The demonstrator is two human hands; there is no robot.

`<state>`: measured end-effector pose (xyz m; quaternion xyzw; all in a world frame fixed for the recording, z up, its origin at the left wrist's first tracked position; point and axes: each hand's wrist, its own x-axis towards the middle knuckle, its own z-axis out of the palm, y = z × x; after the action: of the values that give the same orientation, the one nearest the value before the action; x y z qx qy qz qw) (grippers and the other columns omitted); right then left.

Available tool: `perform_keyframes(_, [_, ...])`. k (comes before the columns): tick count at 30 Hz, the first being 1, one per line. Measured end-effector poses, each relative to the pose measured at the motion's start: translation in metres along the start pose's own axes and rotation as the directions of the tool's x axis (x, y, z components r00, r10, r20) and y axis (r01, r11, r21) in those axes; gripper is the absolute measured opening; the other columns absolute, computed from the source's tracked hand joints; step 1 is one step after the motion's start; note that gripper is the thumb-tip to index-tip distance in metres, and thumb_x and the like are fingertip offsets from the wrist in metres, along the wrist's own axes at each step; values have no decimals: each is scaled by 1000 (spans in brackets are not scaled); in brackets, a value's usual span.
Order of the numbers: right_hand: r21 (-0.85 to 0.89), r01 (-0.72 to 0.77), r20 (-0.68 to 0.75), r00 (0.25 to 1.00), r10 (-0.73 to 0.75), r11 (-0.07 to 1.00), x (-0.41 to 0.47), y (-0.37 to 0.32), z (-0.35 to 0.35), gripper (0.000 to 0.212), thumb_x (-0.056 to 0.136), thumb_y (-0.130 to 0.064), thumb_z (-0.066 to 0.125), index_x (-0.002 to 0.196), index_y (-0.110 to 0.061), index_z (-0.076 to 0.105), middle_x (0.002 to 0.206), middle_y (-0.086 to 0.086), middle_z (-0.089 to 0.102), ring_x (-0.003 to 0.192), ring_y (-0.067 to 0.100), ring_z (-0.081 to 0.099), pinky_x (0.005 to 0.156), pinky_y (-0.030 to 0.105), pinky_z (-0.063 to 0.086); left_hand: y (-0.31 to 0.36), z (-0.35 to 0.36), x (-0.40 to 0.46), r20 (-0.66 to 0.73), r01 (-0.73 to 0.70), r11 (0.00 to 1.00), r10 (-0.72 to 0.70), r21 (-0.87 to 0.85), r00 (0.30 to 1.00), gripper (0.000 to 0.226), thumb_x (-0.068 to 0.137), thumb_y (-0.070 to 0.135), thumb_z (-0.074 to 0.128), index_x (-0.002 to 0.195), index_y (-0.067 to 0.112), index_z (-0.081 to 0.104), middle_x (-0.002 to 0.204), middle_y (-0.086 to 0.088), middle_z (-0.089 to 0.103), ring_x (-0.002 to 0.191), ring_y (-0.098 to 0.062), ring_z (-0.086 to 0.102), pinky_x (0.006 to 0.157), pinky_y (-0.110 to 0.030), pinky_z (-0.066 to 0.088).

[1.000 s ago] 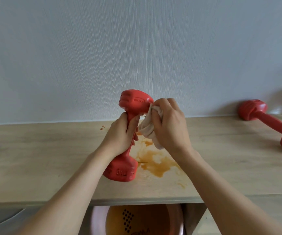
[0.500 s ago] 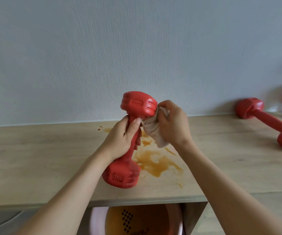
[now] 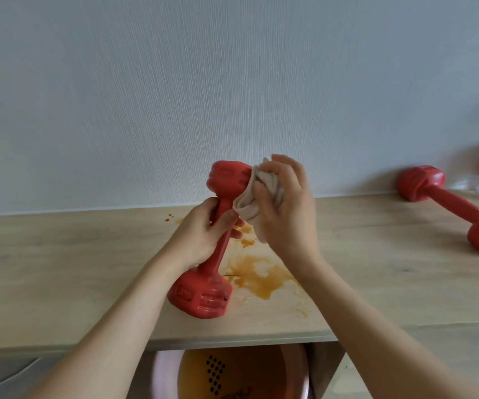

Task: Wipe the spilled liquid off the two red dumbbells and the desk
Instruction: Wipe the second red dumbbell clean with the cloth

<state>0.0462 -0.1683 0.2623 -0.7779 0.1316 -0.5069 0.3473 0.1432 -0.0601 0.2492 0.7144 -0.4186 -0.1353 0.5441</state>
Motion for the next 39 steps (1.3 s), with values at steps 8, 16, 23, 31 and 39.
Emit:
perform_keyframes(8, [143,-262,108,963,248,955,19,20,-9,24,100,-17,39,103,-12,63,100,8,65,92,19,61,85,36,49,6,5,0,73,-81,997,80,15,994,5,93,20,50,97,21,53,81,0,62,66,-8,63,64,-27,55])
perform_keyframes(16, [-21,52,13,999,-51,998,17,-6,-20,30,93,-26,49,118,-9,53,115,1,62,103,15,58,88,22,43,6,-1,10,-27,-173,980,176,100,984,28,87,24,59,112,25,48,97,1,63,80,4,57,70,-8,44])
perform_keyframes(23, [-32,52,101,994,-48,998,11,-4,-28,36,90,-32,57,121,-12,58,134,7,37,109,7,49,93,8,37,10,6,11,-144,-150,959,188,240,972,34,78,21,65,50,17,46,35,12,51,36,-2,47,40,-12,30])
perform_keyframes(31, [125,-227,395,904,161,966,36,17,-50,27,98,-23,46,109,-8,66,114,8,60,103,11,59,91,23,44,8,17,7,25,-158,916,161,368,987,45,55,62,49,50,18,45,38,7,43,42,-5,38,48,-23,30])
perform_keyframes(39, [114,30,285,957,-62,993,17,8,-54,29,92,-24,47,113,-15,65,127,-1,45,115,-14,43,96,5,33,7,13,8,7,-119,943,123,312,992,46,51,62,54,58,16,59,49,4,59,49,-2,45,55,-31,41])
